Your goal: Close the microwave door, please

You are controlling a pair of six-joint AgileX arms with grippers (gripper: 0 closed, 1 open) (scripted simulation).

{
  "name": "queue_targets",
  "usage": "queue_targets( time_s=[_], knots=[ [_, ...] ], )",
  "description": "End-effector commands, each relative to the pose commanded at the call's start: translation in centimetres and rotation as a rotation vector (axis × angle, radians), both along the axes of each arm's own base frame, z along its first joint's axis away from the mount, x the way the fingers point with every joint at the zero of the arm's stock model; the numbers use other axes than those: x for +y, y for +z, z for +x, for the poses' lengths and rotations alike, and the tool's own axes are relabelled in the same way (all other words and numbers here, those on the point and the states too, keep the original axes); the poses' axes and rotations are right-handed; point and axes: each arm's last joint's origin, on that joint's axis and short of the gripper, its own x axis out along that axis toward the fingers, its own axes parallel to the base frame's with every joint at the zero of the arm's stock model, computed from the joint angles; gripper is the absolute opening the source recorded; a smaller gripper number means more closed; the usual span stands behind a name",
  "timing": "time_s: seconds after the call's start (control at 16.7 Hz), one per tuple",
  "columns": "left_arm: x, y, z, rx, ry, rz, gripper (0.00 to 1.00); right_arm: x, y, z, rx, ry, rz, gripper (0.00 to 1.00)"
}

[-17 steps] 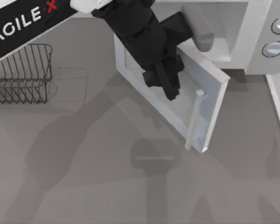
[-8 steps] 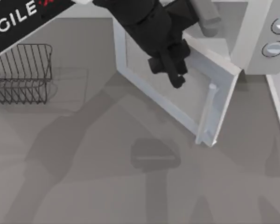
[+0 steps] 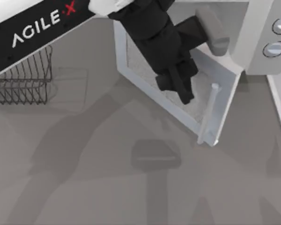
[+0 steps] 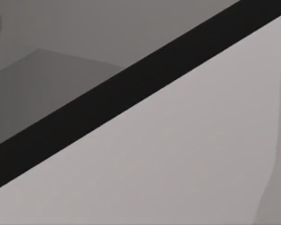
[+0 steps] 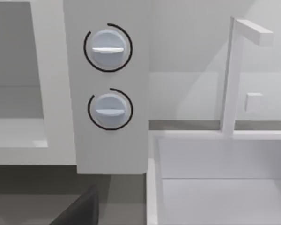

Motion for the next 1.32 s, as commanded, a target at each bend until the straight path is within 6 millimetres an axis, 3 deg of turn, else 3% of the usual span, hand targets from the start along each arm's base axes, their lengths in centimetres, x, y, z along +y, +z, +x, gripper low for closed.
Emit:
queue_targets(
  time_s=[0.3,0.6,1.08,1.32],
  knots=[
    [-0.3,2.2,0.7,-0.095,0.011,-0.064,0.0,0.0,0.0,0.0,0.0,0.0,0.0,1.0],
    [-0.3,2.2,0.6,-0.095,0.008,-0.064,0.0,0.0,0.0,0.0,0.0,0.0,0.0,1.0],
    [-5.4,0.0,-2.4,-0.146,-0.091,0.048,0.0,0.0,0.0,0.0,0.0,0.0,0.0,1.0],
    [-3.5,1.3,-0.5,-0.102,-0.022,-0.018,0.0,0.0,0.0,0.0,0.0,0.0,0.0,1.0]
  ],
)
